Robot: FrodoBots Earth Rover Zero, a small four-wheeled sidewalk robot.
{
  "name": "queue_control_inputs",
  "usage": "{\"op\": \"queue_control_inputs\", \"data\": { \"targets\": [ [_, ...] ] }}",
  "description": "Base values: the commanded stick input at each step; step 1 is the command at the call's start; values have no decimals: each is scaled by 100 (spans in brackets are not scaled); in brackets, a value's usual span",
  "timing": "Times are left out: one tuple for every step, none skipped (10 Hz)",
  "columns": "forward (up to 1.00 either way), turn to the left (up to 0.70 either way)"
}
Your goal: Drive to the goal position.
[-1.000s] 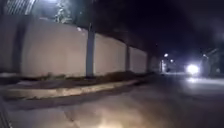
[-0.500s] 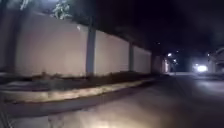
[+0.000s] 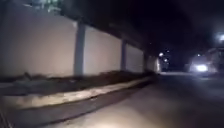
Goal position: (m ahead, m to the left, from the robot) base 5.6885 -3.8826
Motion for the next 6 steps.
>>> {"op": "queue_control_inputs", "data": {
  "targets": [
    [70,-35],
    [70,-35],
    [70,-35],
    [70,-35],
    [70,-35],
    [70,-35]
  ]
}}
